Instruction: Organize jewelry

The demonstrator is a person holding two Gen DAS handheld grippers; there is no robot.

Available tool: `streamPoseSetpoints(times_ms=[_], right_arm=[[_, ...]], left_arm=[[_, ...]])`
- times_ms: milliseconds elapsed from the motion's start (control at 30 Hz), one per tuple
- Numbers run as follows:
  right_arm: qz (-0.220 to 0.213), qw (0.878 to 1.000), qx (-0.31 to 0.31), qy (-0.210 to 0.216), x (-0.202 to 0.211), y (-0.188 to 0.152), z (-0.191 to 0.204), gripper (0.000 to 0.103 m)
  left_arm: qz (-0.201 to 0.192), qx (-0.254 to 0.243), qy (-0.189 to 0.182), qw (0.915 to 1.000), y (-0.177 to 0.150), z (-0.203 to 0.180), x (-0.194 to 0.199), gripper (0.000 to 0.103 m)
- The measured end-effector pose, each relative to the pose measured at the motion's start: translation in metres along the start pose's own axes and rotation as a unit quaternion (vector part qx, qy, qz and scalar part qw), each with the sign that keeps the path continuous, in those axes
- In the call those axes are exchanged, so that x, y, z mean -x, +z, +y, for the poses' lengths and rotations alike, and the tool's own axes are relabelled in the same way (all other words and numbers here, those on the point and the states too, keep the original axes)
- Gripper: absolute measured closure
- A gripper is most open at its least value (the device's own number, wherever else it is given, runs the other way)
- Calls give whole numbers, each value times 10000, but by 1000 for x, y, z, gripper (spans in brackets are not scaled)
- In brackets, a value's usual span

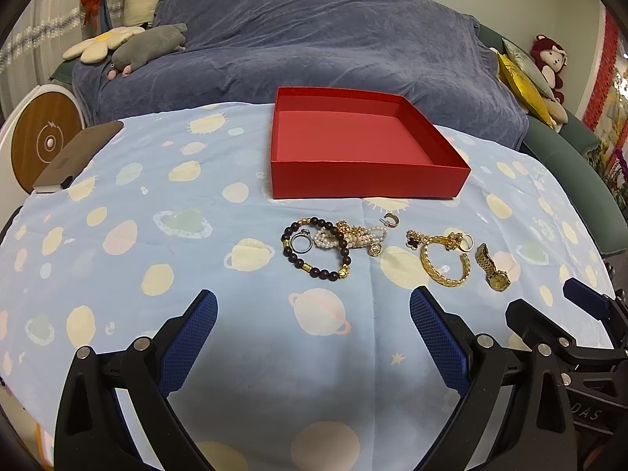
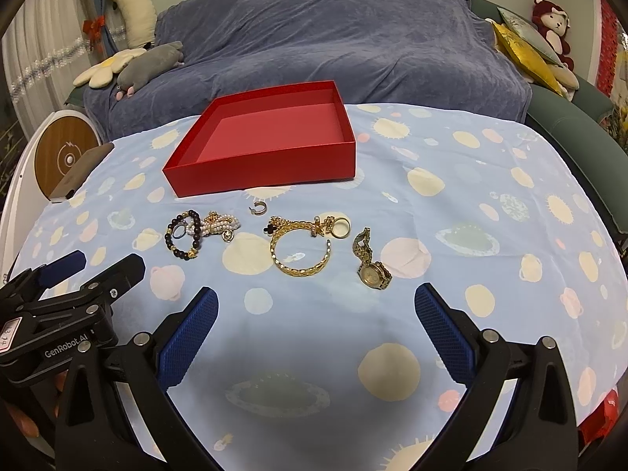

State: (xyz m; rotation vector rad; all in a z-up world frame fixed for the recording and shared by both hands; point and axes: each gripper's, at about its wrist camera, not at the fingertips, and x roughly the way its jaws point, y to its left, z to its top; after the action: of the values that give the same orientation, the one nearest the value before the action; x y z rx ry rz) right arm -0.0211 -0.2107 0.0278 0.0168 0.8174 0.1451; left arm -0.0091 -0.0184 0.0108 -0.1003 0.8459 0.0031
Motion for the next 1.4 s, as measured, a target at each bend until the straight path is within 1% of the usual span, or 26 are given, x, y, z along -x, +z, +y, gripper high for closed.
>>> streamPoseSetpoints(times_ms=[1400], right_arm=[[-3, 10000, -11, 31, 0, -3, 3, 5]], left_arm=[[-17, -81, 124, 9999, -3, 1, -3, 7]])
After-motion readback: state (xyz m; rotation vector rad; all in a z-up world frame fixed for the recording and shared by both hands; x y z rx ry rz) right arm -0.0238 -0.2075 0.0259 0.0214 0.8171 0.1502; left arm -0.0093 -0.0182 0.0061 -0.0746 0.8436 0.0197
